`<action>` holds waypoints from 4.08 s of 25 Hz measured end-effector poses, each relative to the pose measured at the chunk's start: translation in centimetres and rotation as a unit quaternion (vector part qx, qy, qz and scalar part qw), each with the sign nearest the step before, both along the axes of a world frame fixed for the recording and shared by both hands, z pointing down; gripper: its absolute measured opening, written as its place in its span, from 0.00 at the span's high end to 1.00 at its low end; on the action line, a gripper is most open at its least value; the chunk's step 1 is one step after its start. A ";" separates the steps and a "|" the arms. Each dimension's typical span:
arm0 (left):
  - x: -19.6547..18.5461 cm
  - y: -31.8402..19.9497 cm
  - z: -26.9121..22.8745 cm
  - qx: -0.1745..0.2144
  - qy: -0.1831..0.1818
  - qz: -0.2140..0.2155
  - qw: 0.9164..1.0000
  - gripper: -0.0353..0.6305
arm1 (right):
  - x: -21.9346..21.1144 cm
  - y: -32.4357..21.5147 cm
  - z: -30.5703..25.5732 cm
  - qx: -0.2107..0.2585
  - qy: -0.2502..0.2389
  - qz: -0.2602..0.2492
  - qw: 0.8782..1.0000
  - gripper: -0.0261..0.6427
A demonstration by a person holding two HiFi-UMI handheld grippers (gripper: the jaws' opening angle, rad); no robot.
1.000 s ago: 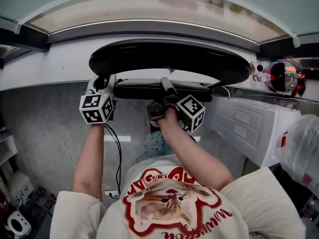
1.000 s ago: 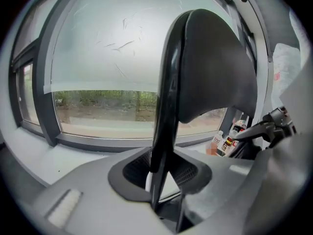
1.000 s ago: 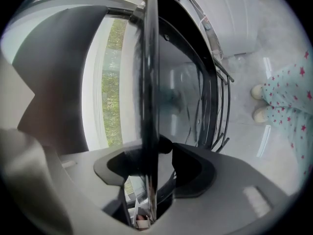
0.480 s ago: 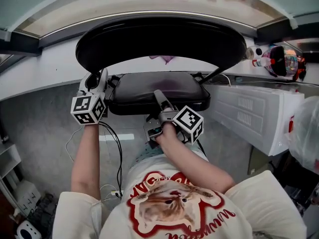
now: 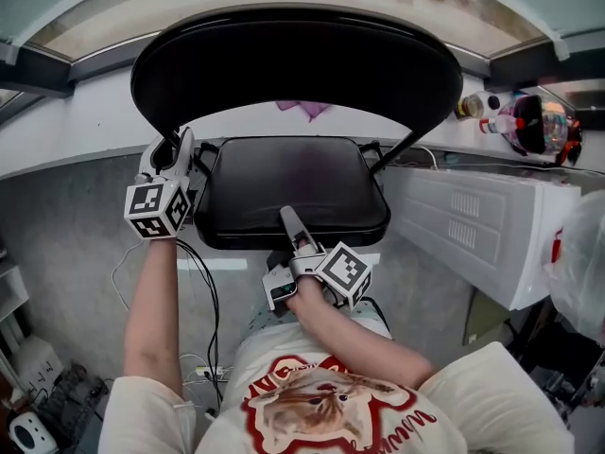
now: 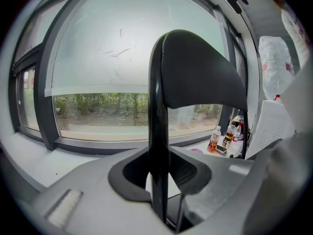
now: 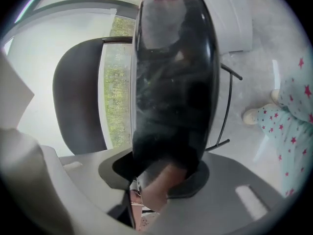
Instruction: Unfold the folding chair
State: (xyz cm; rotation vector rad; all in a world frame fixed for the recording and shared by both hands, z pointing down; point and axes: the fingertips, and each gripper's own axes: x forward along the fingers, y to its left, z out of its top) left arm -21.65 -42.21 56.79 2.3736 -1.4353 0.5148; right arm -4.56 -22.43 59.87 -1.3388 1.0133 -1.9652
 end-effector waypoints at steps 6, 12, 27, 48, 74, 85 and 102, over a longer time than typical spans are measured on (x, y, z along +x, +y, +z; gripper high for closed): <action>-1.7 4.1 8.8 -0.113 -0.104 -0.042 0.987 0.65 | -0.1 3.1 3.1 0.021 -0.019 -0.009 1.000 0.69; -3.4 7.5 12.5 -0.151 -0.067 -0.063 0.984 0.61 | -1.2 7.6 5.8 0.042 -0.033 -0.025 0.998 0.65; -2.2 7.5 18.6 -0.138 -0.092 -0.063 0.984 0.79 | -2.7 13.0 13.2 0.113 -0.032 -0.013 0.993 0.60; -3.2 11.3 19.1 -0.089 -0.054 -0.082 0.991 0.80 | -3.2 17.7 16.3 0.186 0.009 -0.005 0.982 0.60; -4.3 22.4 21.3 0.008 -0.050 -0.102 0.994 0.79 | -4.6 28.0 25.0 0.205 -0.011 -0.015 0.979 0.55; -4.2 23.7 22.0 0.029 -0.018 -0.120 0.992 0.80 | -4.4 29.0 26.7 0.222 -0.012 -0.019 0.975 0.53; -8.1 36.1 18.9 -0.067 0.012 -0.128 0.989 0.70 | -3.3 32.6 28.5 -0.004 0.014 -0.069 0.998 0.23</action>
